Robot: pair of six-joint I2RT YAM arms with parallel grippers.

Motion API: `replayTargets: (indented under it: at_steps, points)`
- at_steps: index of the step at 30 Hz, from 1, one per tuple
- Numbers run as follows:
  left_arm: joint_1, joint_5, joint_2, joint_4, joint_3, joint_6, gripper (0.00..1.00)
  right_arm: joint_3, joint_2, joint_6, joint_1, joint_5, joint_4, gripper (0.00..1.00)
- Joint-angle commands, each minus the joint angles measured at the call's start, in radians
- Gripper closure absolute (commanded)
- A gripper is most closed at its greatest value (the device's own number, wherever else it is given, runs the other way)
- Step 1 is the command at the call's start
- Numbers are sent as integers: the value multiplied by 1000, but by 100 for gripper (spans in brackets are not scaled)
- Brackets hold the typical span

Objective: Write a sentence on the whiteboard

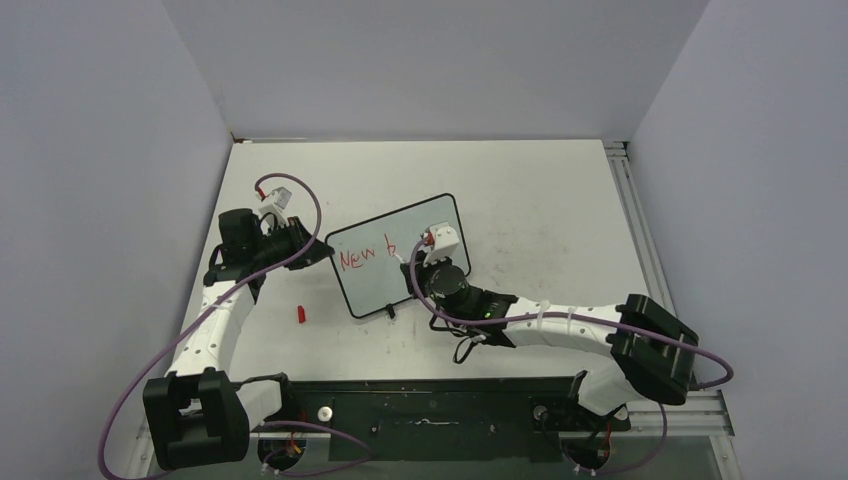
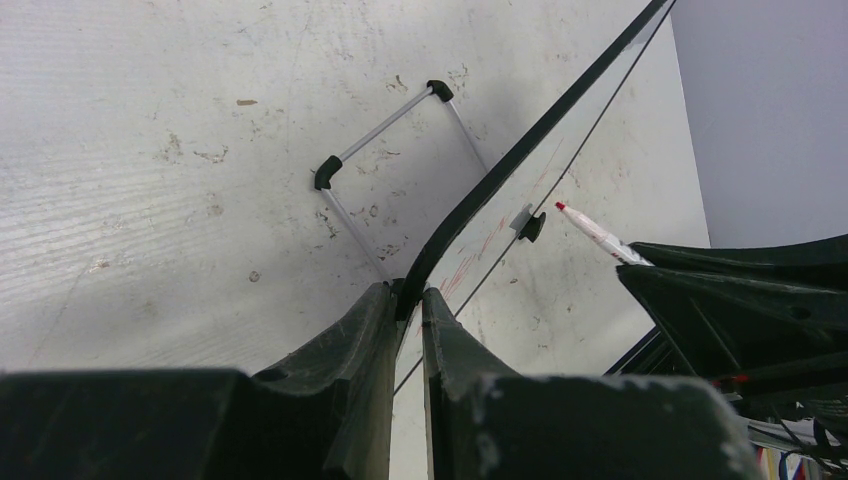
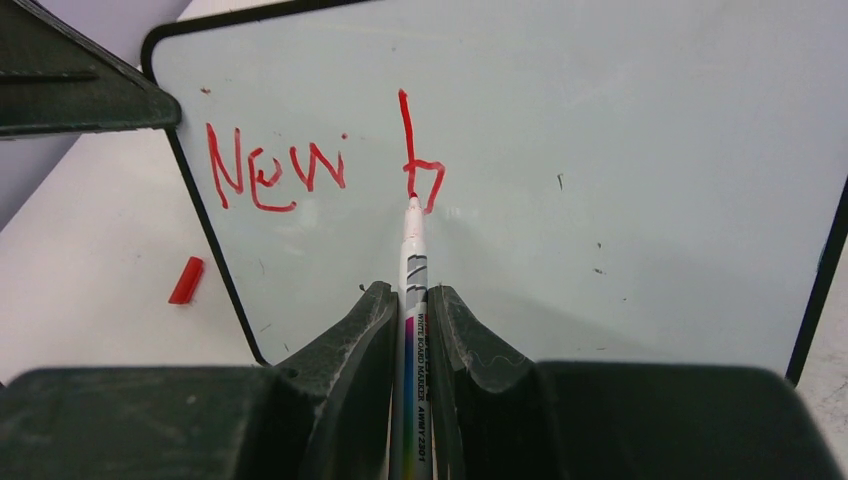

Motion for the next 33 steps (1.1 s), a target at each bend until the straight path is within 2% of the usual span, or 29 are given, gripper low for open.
replayTargets:
  at_steps: [1,7,16,33]
  points:
    - [-3,12,-22,15,21,2,90,33,-72,-27,-24,7,21,95]
    - [-5,10,-19,15,22,3,90,16,-65,-18,-78,-55,44,95]
    - [-5,6,-15,14,23,3,90,13,-48,-25,-87,-101,76,95]
    - [-5,5,-13,12,25,6,90,28,3,-19,-89,-100,71,95]
